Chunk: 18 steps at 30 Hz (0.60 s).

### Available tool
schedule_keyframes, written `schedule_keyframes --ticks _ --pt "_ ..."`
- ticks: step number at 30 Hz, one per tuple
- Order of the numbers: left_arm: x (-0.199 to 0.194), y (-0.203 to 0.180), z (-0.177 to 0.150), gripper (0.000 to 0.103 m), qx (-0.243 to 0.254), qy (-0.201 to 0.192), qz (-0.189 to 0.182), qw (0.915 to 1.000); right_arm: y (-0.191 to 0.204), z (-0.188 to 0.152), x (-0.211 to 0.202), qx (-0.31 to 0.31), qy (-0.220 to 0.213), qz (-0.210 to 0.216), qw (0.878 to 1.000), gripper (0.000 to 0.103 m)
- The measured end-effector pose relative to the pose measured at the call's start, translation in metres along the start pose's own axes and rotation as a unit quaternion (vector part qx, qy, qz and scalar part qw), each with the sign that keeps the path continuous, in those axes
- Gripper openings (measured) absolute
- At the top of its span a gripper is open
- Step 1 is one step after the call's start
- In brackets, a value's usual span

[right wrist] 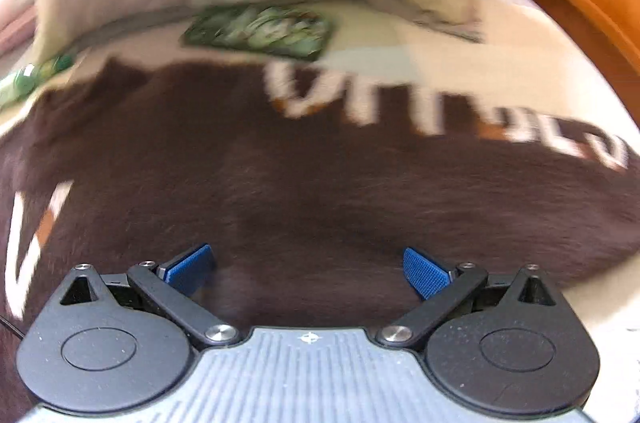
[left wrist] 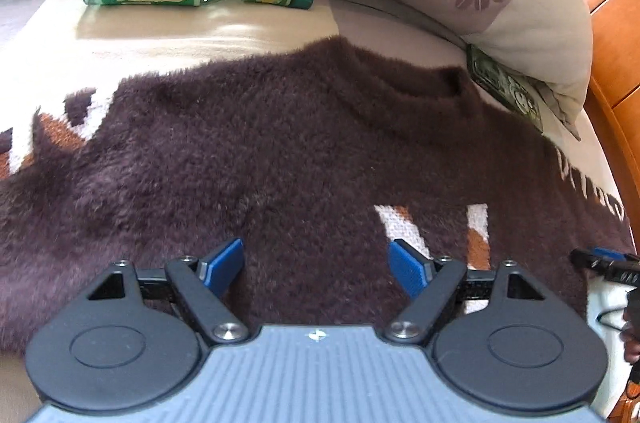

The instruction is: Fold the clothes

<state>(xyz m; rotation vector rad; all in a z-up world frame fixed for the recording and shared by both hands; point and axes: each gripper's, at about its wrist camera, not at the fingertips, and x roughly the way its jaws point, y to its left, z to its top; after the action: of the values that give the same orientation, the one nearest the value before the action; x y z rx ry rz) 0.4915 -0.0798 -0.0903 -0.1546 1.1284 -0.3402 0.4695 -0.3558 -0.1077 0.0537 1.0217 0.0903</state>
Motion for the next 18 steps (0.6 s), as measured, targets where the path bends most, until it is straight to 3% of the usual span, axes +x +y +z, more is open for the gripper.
schedule_keyframes --ticks 3,7,9,15,18 --pt "-0.002 -0.008 -0.001 0.08 -0.002 0.005 0.004 1.0 -0.018 0.009 -0.008 0.022 -0.03 0.002 0.999 0.103" --pt "-0.006 -0.024 -0.004 0.08 0.013 0.007 0.002 0.9999 -0.063 0.012 0.02 0.063 -0.005 -0.001 0.998 0.103" --pt "-0.007 -0.031 -0.008 0.08 0.028 0.015 0.005 0.9995 -0.096 0.008 0.017 0.085 -0.018 0.002 0.996 0.103" --pt "-0.006 -0.044 -0.017 0.08 0.036 0.044 0.006 0.9984 -0.162 0.004 0.0 0.11 -0.002 -0.072 0.991 0.103" --pt "-0.005 -0.052 -0.019 0.08 0.039 0.052 0.008 0.9979 -0.164 0.014 -0.007 0.114 -0.024 -0.089 0.989 0.103"
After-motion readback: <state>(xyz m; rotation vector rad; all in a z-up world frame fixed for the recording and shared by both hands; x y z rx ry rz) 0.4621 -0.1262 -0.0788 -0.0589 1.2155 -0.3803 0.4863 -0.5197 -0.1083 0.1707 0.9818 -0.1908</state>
